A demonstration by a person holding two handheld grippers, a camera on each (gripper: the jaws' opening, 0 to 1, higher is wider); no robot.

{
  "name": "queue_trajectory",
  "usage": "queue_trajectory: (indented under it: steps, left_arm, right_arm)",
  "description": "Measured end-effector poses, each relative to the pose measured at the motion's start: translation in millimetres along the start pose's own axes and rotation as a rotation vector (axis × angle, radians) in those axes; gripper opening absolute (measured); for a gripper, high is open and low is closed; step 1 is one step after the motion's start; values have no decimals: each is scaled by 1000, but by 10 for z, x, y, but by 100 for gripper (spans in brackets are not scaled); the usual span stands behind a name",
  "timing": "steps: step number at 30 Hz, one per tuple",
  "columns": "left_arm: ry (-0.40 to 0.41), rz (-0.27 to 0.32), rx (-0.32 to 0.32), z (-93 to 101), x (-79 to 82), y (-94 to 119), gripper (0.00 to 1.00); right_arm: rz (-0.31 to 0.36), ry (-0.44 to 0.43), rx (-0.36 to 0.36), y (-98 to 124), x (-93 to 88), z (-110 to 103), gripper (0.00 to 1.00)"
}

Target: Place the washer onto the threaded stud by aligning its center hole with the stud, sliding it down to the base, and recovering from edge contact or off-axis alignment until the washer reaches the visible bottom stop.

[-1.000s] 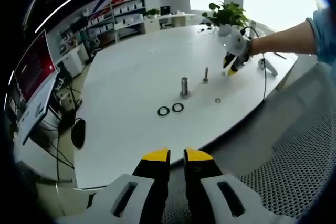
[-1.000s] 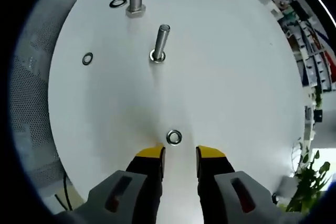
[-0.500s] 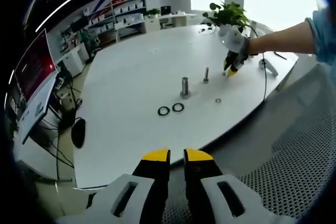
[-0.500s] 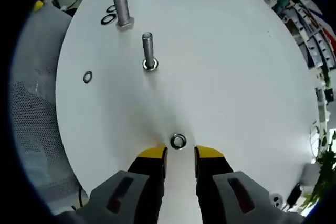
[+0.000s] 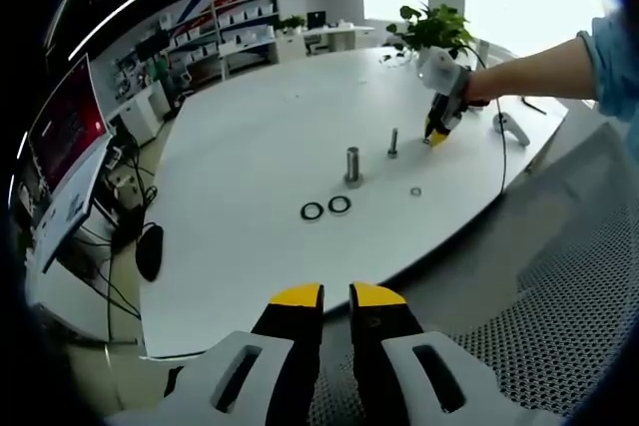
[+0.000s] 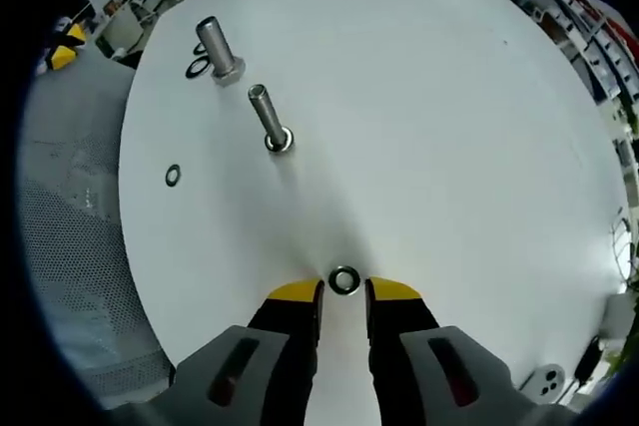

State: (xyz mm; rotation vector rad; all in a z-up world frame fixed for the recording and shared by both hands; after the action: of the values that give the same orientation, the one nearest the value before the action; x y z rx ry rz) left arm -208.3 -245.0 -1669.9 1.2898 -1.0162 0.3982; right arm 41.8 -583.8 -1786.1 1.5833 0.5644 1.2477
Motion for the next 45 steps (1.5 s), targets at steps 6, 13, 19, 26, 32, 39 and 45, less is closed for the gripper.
queue_trajectory:
  steps: [6,13,19,26,32,39,45]
  left_arm:
    - [1,1,0,-2,0,-1,8]
    - [0,1,0,-4,1,-2,8]
    - [1,2,0,-3,4,-2,8]
    - [0,1,-1,-2,3,-3,8]
    - [-2,1,-3,-2,1,-3,8]
    - [-2,3,-3,-3,3,-2,8]
    - [-2,4,-3,1,4,0,8]
  right_arm:
    - [9,3,12,4,8,-17,17]
    - [10,-4,11,1,14,-13,16]
    - [6,3,10,11,22,-34,15]
    - [5,29,2,8,81,-36,14]
    - [31,42,8,68,233,-51,13]
    - [48,67,3,167,367,-60,13]
    - [67,85,1,269,477,-70,13]
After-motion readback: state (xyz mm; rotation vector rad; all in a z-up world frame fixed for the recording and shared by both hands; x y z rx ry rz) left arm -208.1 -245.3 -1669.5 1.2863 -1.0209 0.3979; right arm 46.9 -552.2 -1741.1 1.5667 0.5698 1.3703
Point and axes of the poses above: the point that each gripper's makers call its tool centre point, and the gripper's own axes: y roughly backward along the fingers, z roughly to its right, x roughly out of its top, the point moved 7 cm from there along y, roughly backward along the fingers, and after that the axes turned 11 degrees about z, right-handed, at the moved point
